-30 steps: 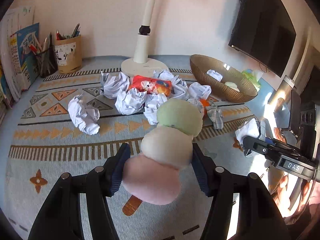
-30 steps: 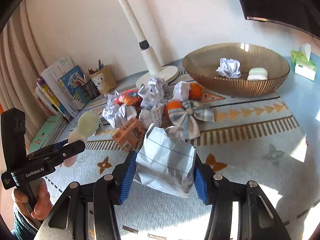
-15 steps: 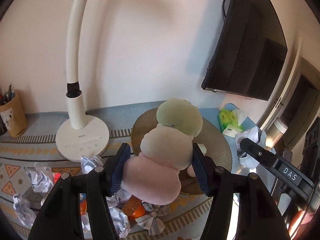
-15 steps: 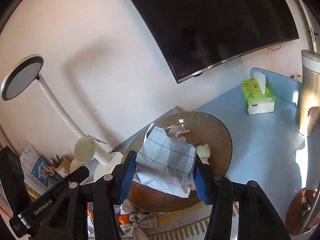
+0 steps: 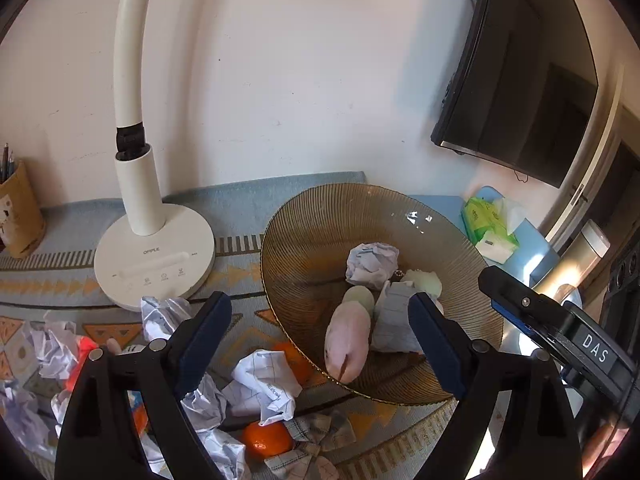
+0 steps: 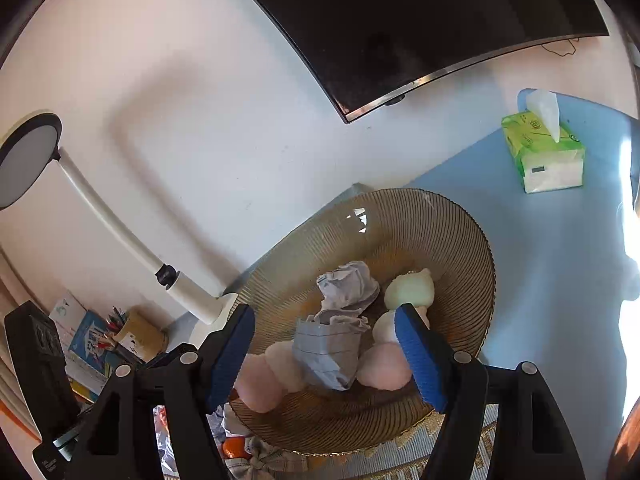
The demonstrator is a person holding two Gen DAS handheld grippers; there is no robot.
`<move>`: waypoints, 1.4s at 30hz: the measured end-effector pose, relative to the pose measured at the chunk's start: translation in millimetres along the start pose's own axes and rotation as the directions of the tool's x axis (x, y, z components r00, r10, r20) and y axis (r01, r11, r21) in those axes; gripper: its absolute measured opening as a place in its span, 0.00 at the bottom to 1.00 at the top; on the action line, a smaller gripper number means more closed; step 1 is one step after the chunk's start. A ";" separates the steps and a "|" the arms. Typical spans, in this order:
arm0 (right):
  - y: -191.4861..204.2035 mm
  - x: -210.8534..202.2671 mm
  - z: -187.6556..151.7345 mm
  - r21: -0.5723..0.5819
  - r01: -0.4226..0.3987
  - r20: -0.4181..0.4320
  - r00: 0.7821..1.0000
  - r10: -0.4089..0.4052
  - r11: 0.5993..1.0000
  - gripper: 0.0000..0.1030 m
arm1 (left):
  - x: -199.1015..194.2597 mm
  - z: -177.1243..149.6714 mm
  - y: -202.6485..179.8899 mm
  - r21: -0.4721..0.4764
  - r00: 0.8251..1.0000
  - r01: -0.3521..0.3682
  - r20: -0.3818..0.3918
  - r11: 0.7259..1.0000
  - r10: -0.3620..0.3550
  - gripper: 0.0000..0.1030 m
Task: Organize objects
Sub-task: 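Carry both held items over the woven bowl and open both grippers, then move both grippers back toward the remaining paper balls and juice box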
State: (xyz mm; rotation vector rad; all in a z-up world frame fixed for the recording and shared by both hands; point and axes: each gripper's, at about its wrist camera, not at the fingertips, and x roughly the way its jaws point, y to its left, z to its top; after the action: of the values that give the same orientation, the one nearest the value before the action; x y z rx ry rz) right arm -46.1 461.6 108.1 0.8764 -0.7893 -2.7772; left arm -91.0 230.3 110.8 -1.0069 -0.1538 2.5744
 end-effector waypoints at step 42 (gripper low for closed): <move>77.3 10.1 -157.2 -0.252 -0.030 -0.167 0.986 -0.013 0.967 0.88 | -152.8 -169.6 200.1 -0.309 0.896 -0.388 0.095 0.868 0.434 0.99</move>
State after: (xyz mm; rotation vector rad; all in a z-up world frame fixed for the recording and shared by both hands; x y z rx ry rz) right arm 31.5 323.0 33.5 1.0336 -0.3988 -2.6719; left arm 66.4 -18.2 35.8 -1.0163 -0.3999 3.0980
